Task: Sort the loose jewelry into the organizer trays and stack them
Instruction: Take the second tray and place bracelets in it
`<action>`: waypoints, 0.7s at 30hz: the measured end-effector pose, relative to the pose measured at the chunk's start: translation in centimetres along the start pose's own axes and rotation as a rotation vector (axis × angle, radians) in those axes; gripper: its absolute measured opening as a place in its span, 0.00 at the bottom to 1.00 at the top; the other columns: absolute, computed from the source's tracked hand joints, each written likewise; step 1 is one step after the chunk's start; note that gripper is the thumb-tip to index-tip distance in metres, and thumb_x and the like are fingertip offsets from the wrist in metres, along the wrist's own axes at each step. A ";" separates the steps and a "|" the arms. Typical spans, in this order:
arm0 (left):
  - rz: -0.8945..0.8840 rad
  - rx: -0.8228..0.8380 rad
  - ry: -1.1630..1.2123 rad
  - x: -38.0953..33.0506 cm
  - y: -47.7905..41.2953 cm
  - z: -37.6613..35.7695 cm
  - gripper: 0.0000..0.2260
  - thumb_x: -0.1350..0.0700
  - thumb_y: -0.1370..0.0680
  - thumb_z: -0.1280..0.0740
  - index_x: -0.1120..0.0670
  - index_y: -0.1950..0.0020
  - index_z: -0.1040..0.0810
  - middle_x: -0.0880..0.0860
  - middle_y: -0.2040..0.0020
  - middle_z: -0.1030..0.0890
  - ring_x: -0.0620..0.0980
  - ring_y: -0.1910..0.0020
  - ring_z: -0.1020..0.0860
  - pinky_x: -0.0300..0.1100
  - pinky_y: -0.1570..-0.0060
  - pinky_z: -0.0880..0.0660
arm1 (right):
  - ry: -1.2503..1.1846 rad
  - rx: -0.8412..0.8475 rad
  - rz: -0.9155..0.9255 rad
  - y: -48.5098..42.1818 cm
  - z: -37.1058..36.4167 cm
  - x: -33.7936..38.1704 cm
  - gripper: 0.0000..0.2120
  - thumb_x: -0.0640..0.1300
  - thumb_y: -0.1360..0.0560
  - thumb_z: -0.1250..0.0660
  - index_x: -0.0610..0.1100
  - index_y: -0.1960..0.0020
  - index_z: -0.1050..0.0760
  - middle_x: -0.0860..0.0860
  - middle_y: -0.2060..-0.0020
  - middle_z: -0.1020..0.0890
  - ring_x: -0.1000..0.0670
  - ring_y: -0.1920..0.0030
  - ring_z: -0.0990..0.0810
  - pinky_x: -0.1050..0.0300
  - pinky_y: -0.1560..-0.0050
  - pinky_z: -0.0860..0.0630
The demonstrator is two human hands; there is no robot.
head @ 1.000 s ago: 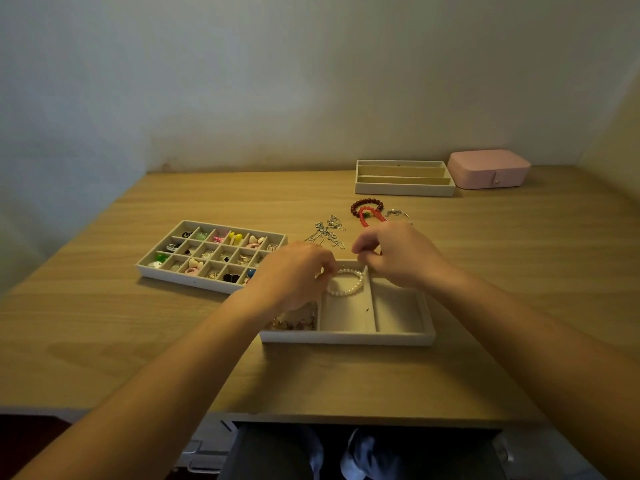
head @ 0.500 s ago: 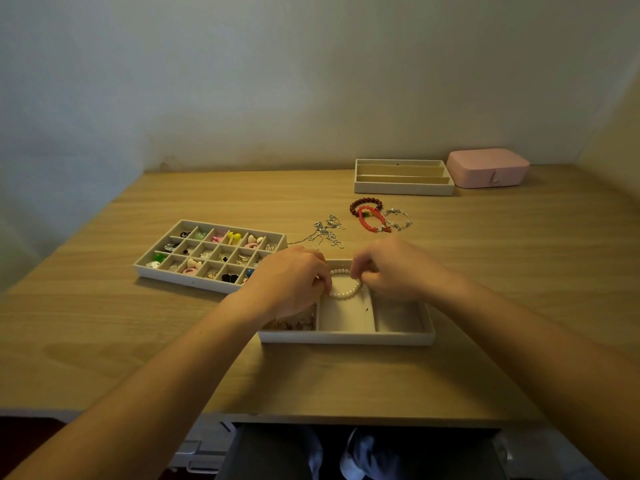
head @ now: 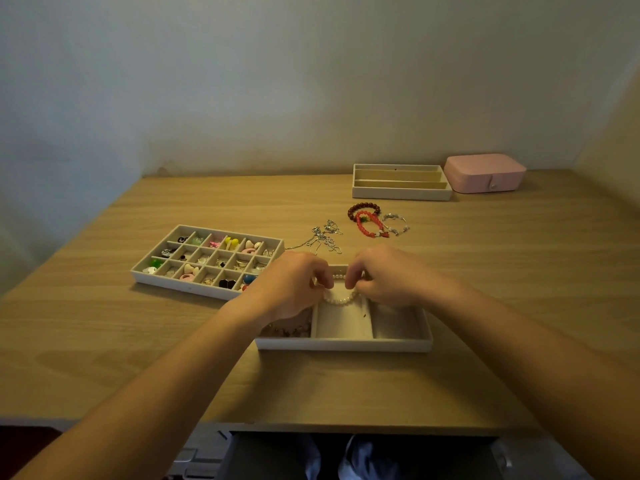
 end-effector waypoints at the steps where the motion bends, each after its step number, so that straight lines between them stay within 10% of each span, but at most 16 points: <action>1: 0.002 0.002 0.003 0.0 -0.1 -0.1 0.08 0.61 0.25 0.29 0.49 0.50 0.15 0.43 0.57 0.22 0.36 0.61 0.27 0.28 0.63 0.34 | -0.006 0.007 -0.003 0.0 -0.1 0.0 0.10 0.44 0.22 0.35 0.55 0.49 0.16 0.58 0.51 0.17 0.57 0.51 0.20 0.52 0.47 0.19; 15: 0.171 -0.088 0.213 -1.0 -8.4 1.6 0.06 0.55 0.23 0.31 0.50 0.49 0.15 0.47 0.54 0.16 0.47 0.54 0.20 0.49 0.50 0.20 | -0.198 -0.298 -0.249 -6.3 2.5 -4.7 0.10 0.41 0.21 0.32 0.46 0.41 0.17 0.50 0.43 0.17 0.50 0.42 0.20 0.51 0.39 0.22; 21: 0.259 -0.176 0.333 0.7 -11.7 1.3 0.04 0.55 0.23 0.32 0.47 0.55 0.17 0.47 0.55 0.18 0.48 0.55 0.20 0.42 0.60 0.24 | -0.113 -0.205 -0.386 -10.4 1.7 -6.7 0.13 0.54 0.27 0.24 0.45 0.52 0.18 0.51 0.58 0.17 0.50 0.56 0.18 0.53 0.56 0.21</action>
Point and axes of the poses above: each hand's wrist, its own y-axis away from the middle knuckle, its own z-axis out of the back of the hand, x = y × z, the point moved 2 cm from there along -y, towards the middle knuckle
